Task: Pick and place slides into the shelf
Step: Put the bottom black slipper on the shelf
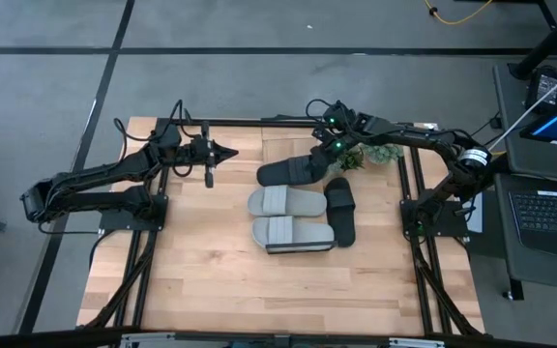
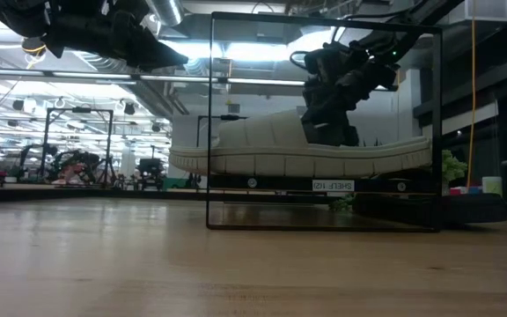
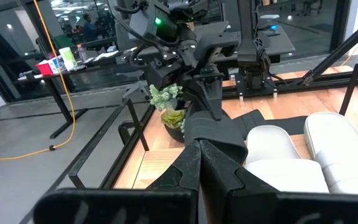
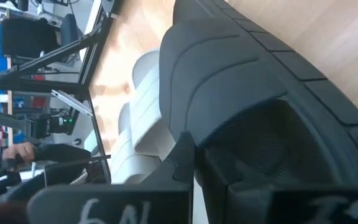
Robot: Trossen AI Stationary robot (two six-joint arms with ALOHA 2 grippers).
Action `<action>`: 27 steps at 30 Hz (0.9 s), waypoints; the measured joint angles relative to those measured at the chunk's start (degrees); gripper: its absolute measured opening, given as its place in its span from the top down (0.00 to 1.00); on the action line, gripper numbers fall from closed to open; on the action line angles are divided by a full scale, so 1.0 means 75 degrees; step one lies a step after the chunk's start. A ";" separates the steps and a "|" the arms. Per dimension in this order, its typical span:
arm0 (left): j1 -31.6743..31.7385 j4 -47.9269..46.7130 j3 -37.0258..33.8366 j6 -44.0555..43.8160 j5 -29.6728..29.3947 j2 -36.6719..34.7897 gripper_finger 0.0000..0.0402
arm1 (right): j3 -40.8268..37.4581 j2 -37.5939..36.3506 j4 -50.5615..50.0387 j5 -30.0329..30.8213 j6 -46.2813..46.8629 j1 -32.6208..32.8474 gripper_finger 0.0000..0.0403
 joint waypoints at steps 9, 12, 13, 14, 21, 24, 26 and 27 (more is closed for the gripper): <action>0.0000 0.0000 0.0000 0.0003 0.0000 0.0000 1.00 | 0.0001 0.0000 -0.0402 0.0432 -0.0128 0.0113 0.97; 0.0000 0.0000 0.0000 0.0003 0.0000 0.0000 1.00 | 0.0001 0.0000 -0.0437 0.0469 -0.0187 0.0162 0.97; 0.0000 0.0000 0.0000 0.0003 0.0000 0.0000 1.00 | 0.0001 0.0000 -0.0440 0.0469 -0.0184 0.0182 0.97; 0.0000 0.0000 0.0000 0.0003 0.0000 0.0000 1.00 | 0.0001 0.0000 -0.0444 0.0472 -0.0179 0.0198 0.97; -0.0001 0.0002 0.0000 0.0003 0.0000 0.0000 1.00 | -0.0157 0.0020 -0.0490 0.0701 -0.0213 0.0204 0.97; 0.0000 0.0003 0.0000 0.0003 0.0000 0.0000 1.00 | -0.0299 0.0026 -0.0496 0.0754 -0.0336 0.0204 0.97; 0.0000 0.0020 0.0000 0.0003 0.0000 0.0000 1.00 | -0.0360 0.0026 -0.0449 0.0752 -0.0340 0.0204 0.97; 0.0000 0.0035 0.0000 0.0003 0.0000 0.0000 1.00 | -0.0375 0.0026 -0.0444 0.0752 -0.0351 0.0204 0.97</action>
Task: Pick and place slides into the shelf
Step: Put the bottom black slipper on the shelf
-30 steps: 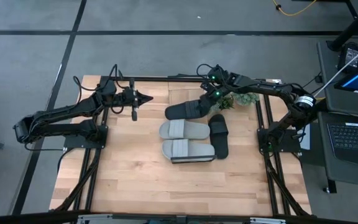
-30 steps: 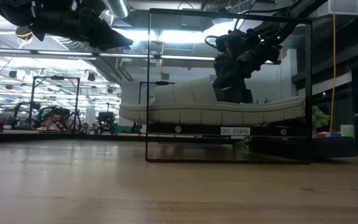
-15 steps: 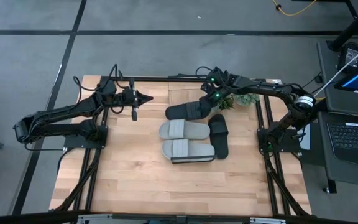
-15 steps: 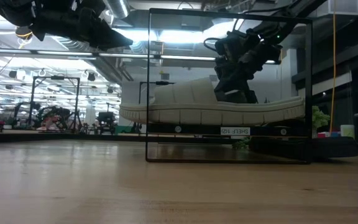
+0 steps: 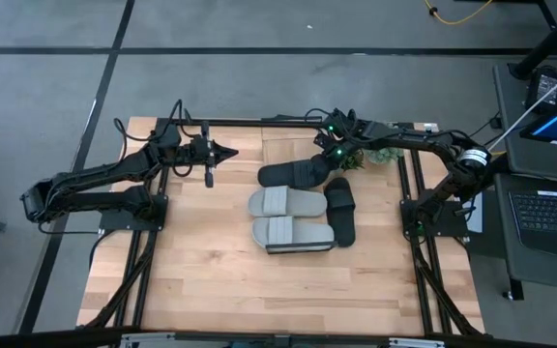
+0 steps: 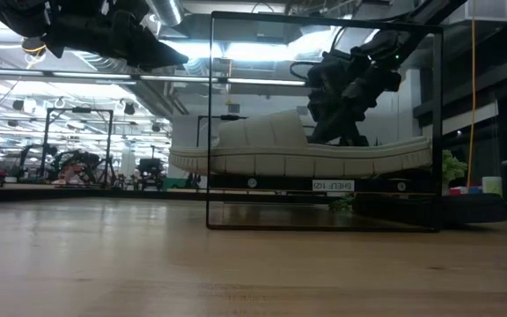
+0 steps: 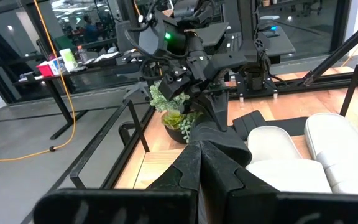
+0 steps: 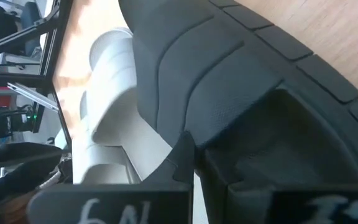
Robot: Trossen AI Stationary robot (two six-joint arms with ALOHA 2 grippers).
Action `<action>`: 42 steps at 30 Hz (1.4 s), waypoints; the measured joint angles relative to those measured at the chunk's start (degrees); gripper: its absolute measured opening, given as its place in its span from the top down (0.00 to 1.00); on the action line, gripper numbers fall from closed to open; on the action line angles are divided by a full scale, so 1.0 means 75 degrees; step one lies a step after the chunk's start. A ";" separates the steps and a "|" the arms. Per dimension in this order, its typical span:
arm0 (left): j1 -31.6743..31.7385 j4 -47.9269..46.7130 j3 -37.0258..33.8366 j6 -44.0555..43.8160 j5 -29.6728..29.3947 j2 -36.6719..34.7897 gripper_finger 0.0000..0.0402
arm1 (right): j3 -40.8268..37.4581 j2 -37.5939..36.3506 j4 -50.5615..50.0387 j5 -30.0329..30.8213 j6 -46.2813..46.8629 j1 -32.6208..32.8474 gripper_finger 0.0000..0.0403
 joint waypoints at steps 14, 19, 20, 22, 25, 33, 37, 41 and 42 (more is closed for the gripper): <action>-0.0002 0.0023 0.0000 0.0000 0.0000 0.0000 1.00 | -0.0240 -0.0006 0.0141 -0.0044 -0.0111 0.0000 0.94; -0.0001 0.0023 0.0000 0.0000 0.0000 0.0000 1.00 | -0.0247 -0.0006 0.0139 0.0058 -0.0226 0.0006 0.87; 0.0000 0.0023 0.0000 0.0000 0.0000 0.0000 1.00 | -0.0247 -0.0006 0.0138 0.0080 -0.0240 0.0006 0.86; 0.0000 0.0023 0.0000 0.0000 0.0000 0.0000 1.00 | -0.0252 -0.0003 0.0128 0.0099 -0.0288 0.0006 0.83; -0.0002 0.0026 0.0000 0.0000 0.0000 0.0000 1.00 | -0.0259 0.0004 0.0050 0.0125 -0.0374 0.0006 0.80; -0.0001 0.0067 0.0000 0.0003 0.0000 0.0000 1.00 | -0.0267 0.0015 -0.0090 0.0091 -0.0412 0.0006 0.77; 0.0000 0.0067 0.0000 0.0003 0.0000 0.0000 1.00 | -0.0267 0.0015 -0.0080 0.0072 -0.0669 0.0006 0.77; -0.0002 0.0065 0.0000 0.0005 -0.0001 0.0000 1.00 | -0.0267 0.0015 -0.0057 0.0067 -0.0825 0.0006 0.77; 0.0000 0.0066 0.0000 0.0004 -0.0002 0.0002 1.00 | -0.0267 0.0015 -0.0057 0.0067 -0.0829 0.0006 0.77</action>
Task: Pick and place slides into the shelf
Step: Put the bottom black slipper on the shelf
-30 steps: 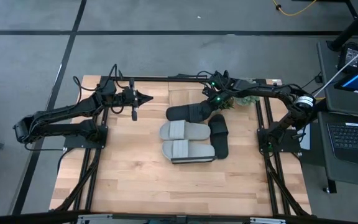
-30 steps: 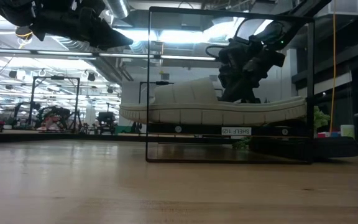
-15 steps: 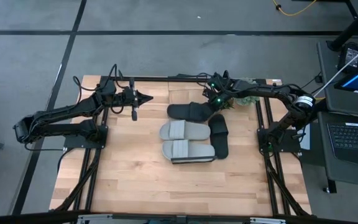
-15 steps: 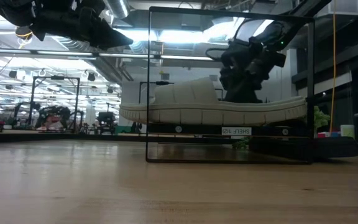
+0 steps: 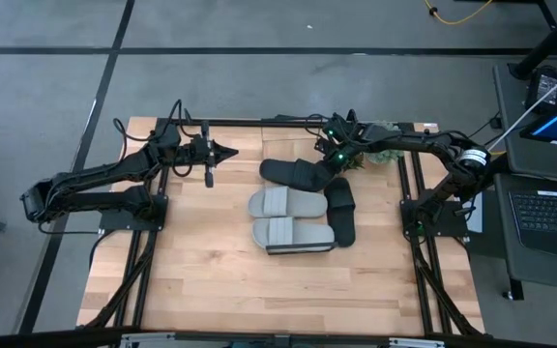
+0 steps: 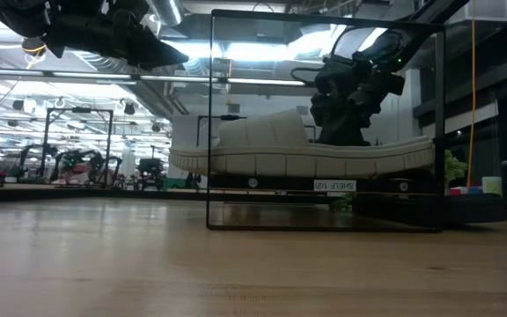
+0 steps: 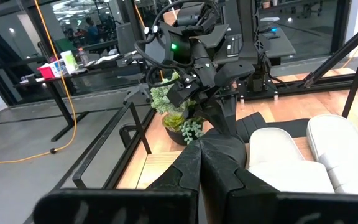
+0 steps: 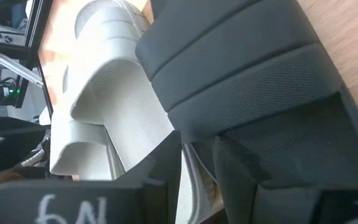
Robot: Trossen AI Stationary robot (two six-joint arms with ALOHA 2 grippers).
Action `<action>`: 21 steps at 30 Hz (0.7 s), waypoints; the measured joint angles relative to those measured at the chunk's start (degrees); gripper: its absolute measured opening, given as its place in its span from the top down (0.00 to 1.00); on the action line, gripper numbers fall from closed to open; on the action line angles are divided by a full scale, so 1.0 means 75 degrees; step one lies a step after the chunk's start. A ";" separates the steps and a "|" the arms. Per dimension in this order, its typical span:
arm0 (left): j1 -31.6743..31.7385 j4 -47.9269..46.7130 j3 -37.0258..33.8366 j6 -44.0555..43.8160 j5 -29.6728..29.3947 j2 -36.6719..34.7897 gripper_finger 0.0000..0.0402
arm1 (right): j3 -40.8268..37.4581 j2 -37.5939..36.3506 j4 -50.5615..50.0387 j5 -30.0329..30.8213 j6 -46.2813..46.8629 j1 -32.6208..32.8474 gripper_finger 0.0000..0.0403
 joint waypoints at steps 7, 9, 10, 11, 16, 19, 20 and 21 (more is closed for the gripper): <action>-0.0001 -0.0002 0.0000 0.0002 -0.0001 -0.0001 1.00 | 0.0012 -0.0007 -0.0258 -0.0008 -0.0447 0.0000 0.77; 0.0000 -0.0002 0.0000 0.0002 -0.0001 -0.0002 1.00 | 0.0013 -0.0012 -0.0459 -0.0009 -0.0569 0.0000 0.77; -0.0003 -0.0002 0.0000 0.0003 -0.0001 -0.0002 1.00 | 0.0012 -0.0012 -0.0519 -0.0009 -0.0575 0.0000 0.77; 0.0000 -0.0002 0.0000 0.0005 -0.0001 -0.0001 1.00 | 0.0012 -0.0021 -0.0561 -0.0008 -0.0569 0.0000 0.77; -0.0001 -0.0005 0.0000 0.0005 -0.0001 -0.0002 1.00 | 0.0095 -0.0115 -0.0717 0.0061 -0.0570 0.0000 0.77; -0.0003 -0.0005 0.0000 0.0005 -0.0001 0.0000 1.00 | 0.0268 -0.0128 -0.0927 0.0270 -0.0705 -0.0003 0.77; 0.0000 -0.0005 0.0000 0.0004 -0.0004 -0.0001 1.00 | 0.0329 -0.0128 -0.1076 0.0422 -0.0795 -0.0003 0.77; -0.0002 -0.0005 0.0000 0.0002 -0.0002 -0.0002 1.00 | 0.0374 -0.0128 -0.1196 0.0582 -0.0909 -0.0003 0.77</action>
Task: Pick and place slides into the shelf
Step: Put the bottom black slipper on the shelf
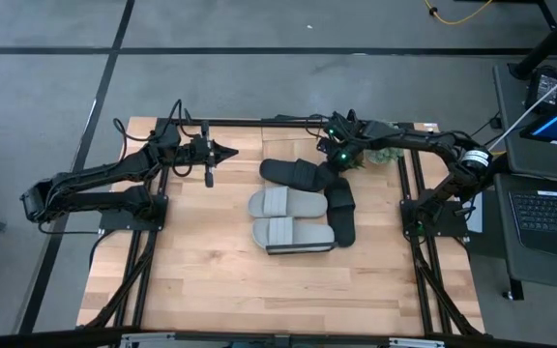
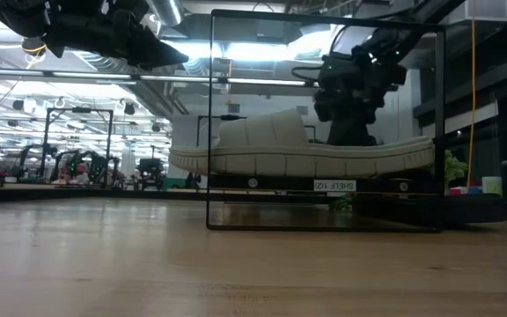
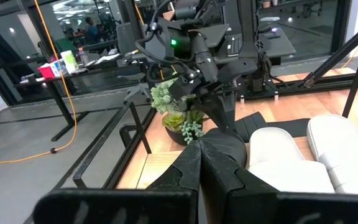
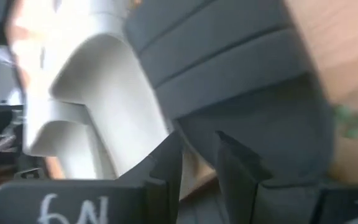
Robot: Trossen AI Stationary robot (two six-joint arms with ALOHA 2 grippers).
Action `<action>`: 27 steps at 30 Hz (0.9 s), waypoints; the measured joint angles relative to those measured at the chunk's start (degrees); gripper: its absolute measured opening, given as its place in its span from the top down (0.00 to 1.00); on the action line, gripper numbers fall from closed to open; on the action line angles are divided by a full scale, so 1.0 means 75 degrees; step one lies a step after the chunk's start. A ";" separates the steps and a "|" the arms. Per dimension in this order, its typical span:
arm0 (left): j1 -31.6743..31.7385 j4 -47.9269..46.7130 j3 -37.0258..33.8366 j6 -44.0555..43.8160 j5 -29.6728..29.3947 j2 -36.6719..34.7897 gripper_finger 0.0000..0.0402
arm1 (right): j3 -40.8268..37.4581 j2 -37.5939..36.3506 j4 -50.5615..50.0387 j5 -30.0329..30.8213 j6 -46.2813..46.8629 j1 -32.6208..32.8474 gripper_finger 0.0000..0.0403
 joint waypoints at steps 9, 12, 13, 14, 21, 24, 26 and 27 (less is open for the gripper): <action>0.0000 -0.0003 0.0000 0.0001 -0.0002 0.0000 1.00 | 0.0116 0.0000 -0.0237 0.0389 -0.0436 -0.0003 0.77; -0.0001 -0.0003 -0.0003 0.0002 -0.0001 0.0000 1.00 | 0.0116 0.0000 -0.0211 0.0475 -0.0774 -0.0003 0.77; -0.0001 -0.0002 -0.0001 0.0002 -0.0001 0.0001 1.00 | 0.0116 0.0000 -0.0179 0.0476 -0.0865 -0.0002 0.77; -0.0001 -0.0003 -0.0001 0.0002 -0.0002 0.0001 1.00 | 0.0117 0.0000 -0.0149 0.0476 -0.0912 0.0004 0.77; -0.0001 0.0029 -0.0003 0.0000 -0.0002 0.0001 1.00 | 0.0607 0.0000 -0.0284 0.0441 -0.1070 0.0047 0.77; 0.0001 0.0035 0.0000 0.0002 0.0001 0.0001 1.00 | 0.0965 0.0000 -0.0597 0.0443 -0.1177 0.0047 0.77; -0.0001 0.0044 -0.0001 0.0002 0.0001 0.0001 1.00 | 0.1167 0.0000 -0.0868 0.0506 -0.1375 0.0053 0.77; -0.0001 0.0044 -0.0003 0.0002 0.0001 0.0002 1.00 | 0.1250 0.0000 -0.0998 0.0613 -0.1485 0.0055 0.77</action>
